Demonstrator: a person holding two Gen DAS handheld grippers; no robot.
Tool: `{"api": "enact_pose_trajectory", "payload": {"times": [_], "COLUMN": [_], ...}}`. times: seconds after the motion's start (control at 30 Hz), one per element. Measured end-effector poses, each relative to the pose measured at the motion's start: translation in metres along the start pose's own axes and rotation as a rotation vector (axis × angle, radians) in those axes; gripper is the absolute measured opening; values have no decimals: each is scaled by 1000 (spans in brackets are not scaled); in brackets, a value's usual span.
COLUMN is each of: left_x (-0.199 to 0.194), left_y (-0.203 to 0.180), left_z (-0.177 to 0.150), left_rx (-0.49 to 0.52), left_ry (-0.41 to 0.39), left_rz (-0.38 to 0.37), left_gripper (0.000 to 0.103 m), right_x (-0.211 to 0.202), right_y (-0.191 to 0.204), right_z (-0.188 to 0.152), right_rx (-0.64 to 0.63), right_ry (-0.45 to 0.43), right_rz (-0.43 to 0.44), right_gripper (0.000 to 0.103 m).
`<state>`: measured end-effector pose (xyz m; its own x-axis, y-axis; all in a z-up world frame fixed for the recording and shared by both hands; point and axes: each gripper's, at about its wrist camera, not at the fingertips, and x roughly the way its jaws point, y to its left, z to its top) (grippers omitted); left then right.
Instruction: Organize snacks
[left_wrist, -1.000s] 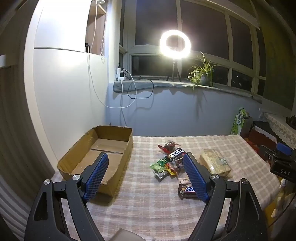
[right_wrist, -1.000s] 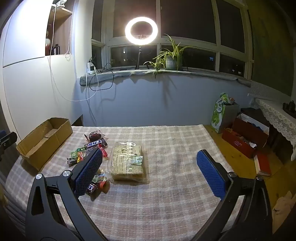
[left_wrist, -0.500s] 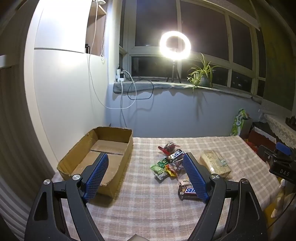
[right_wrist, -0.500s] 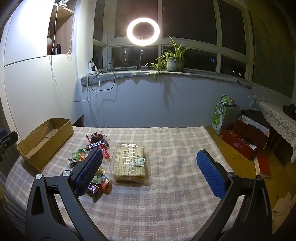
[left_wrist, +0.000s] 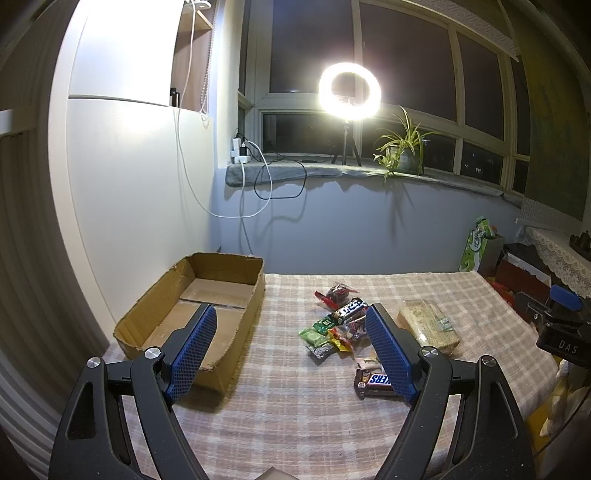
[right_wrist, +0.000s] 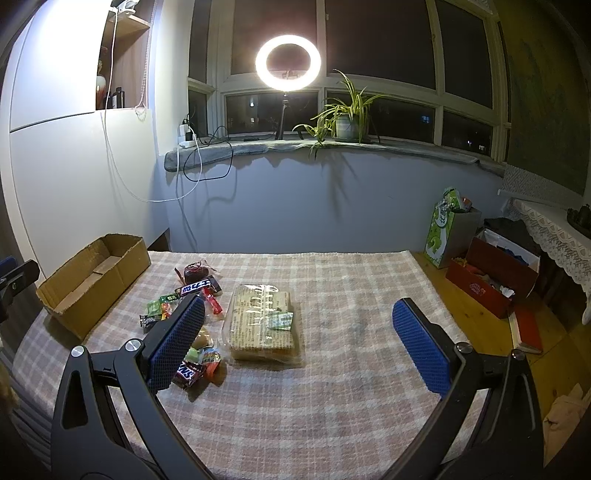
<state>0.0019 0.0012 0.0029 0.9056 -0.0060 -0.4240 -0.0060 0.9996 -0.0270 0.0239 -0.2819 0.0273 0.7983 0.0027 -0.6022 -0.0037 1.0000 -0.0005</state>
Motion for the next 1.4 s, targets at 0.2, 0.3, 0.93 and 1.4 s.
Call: {"api": "enact_pose_trajectory", "payload": {"times": [0.2,0.3,0.93,1.4], "left_x": [0,1,0,0], "left_y": [0,1,-2,-3], "left_z": [-1,-1,-1,-1], "left_rx": [0,1,2,1], "left_ry": [-1,-2,0,3], "left_rz": [-1,2,2,0], "left_gripper": [83,83,83,83], "right_x": [0,0,1,3], "right_y": [3,2,3,2], "right_z": [-2,-2,-5,-4], "right_rx": [-4,-3,-2,-2], "right_ry": [1,1,7,9], "right_rz": [10,10,12,12], "right_gripper": [103,103,103,103]}}
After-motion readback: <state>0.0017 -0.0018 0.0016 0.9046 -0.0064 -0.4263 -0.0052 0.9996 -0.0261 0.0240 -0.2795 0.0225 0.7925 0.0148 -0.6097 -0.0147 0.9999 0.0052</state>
